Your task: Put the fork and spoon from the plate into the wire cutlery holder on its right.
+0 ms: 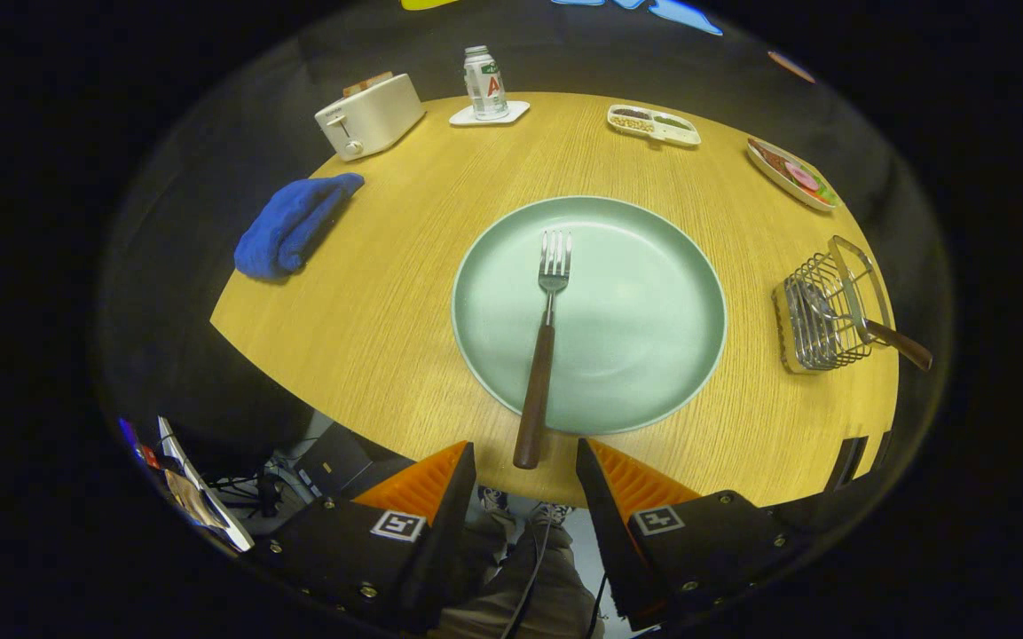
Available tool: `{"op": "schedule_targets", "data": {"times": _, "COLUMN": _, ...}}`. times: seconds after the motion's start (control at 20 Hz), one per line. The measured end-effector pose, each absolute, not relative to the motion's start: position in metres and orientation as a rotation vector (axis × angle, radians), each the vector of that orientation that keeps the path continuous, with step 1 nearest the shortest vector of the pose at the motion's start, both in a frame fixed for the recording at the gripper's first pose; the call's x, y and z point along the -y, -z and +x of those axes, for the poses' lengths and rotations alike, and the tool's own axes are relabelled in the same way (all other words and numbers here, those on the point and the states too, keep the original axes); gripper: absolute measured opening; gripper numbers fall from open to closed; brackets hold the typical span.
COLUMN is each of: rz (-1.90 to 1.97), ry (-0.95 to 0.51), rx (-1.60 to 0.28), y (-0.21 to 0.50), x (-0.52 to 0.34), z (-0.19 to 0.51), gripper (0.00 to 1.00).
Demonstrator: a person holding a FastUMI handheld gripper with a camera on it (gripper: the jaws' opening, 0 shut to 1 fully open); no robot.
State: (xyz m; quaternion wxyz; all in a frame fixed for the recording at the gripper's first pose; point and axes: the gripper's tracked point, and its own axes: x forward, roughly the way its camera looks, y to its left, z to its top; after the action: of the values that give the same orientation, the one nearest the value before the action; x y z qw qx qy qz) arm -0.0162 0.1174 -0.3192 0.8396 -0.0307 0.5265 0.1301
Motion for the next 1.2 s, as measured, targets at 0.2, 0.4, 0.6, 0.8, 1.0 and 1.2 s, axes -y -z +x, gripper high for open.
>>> {"op": "schedule_targets", "data": {"times": 0.2, "rz": -0.087, "ry": -0.253, "rx": -1.106, "y": 0.324, "x": -0.115, "z": -0.013, "gripper": 0.57}}
{"op": "schedule_targets", "data": {"times": 0.4, "rz": -0.107, "ry": -0.252, "rx": -1.074, "y": 0.324, "x": -0.115, "z": -0.008, "gripper": 0.24}}
{"op": "schedule_targets", "data": {"times": 0.6, "rz": -0.121, "ry": -0.255, "rx": -1.073, "y": 0.328, "x": -0.108, "z": -0.009, "gripper": 0.07}}
{"op": "schedule_targets", "data": {"times": 0.8, "rz": -0.153, "ry": -0.302, "rx": -1.019, "y": 0.314, "x": -0.108, "z": -0.008, "gripper": 0.07}}
{"op": "schedule_targets", "data": {"times": 1.0, "rz": -0.147, "ry": -0.357, "rx": -1.021, "y": 0.299, "x": -0.100, "z": -0.013, "gripper": 0.07}}
{"op": "schedule_targets", "data": {"times": 1.2, "rz": -0.131, "ry": -0.357, "rx": -1.011, "y": 0.285, "x": -0.086, "z": -0.005, "gripper": 0.01}}
